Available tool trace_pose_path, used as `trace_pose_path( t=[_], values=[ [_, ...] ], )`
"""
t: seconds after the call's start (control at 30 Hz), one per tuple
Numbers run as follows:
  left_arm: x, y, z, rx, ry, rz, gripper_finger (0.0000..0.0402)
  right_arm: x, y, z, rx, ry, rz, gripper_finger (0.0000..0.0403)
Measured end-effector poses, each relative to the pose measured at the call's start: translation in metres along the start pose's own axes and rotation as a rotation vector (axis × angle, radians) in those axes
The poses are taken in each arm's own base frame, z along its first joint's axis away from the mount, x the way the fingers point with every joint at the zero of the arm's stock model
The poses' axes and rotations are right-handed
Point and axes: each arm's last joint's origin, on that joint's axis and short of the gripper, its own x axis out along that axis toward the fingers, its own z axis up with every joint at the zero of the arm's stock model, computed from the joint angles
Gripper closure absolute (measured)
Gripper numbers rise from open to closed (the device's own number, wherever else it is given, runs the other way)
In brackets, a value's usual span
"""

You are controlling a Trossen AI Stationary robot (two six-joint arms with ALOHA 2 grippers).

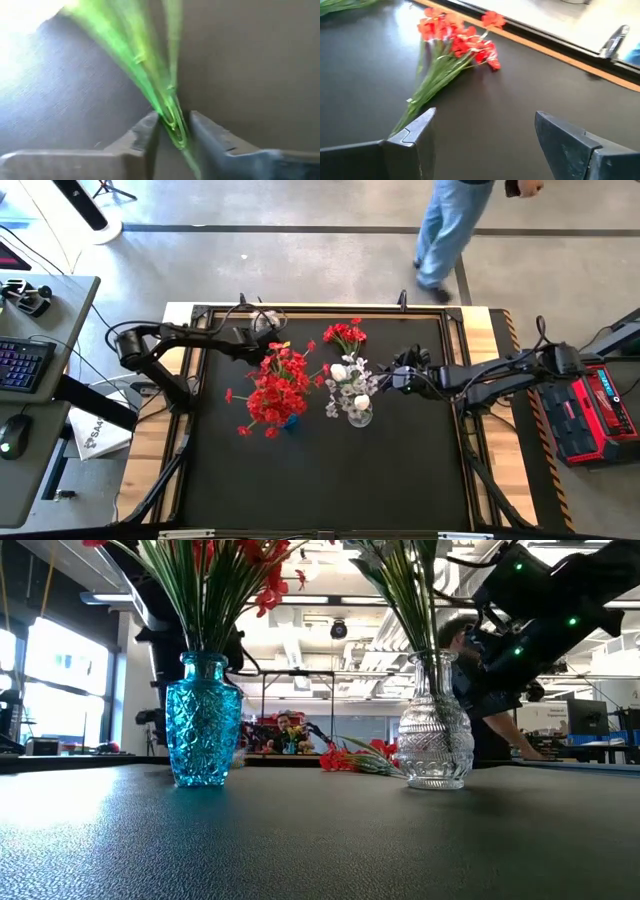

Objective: Sort flowers into vase by color
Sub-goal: Put the white flowers into the transparent vase

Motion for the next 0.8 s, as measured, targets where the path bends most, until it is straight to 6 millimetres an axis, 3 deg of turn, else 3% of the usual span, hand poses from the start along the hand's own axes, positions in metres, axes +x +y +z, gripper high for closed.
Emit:
trace_pose_path(
  t=[0.13,0.3,0.43,0.67,0.8],
  values=[
    [-0.007,0.007,-0.006,0.048,0.018,0.075,0.0386,-0.011,0.004,0.000,-0.005,-0.008,0.068,0.0139],
    [-0.038,0.018,-0.012,0.065,-0.095,0.242,0.0390,-0.033,0.008,0.006,0.043,-0.056,0.180,0.0139],
    [-0.079,0.028,-0.019,0.055,-0.296,0.329,0.0398,-0.054,0.015,0.011,0.123,-0.140,0.275,0.0139],
    [-0.168,0.052,-0.041,0.095,-0.738,0.287,0.0400,-0.094,0.041,0.018,0.113,-0.391,0.419,0.0139],
    [-0.218,0.069,-0.059,0.149,-0.997,0.158,0.0400,-0.117,0.048,0.024,0.090,-0.502,0.510,0.0139]
  ],
)
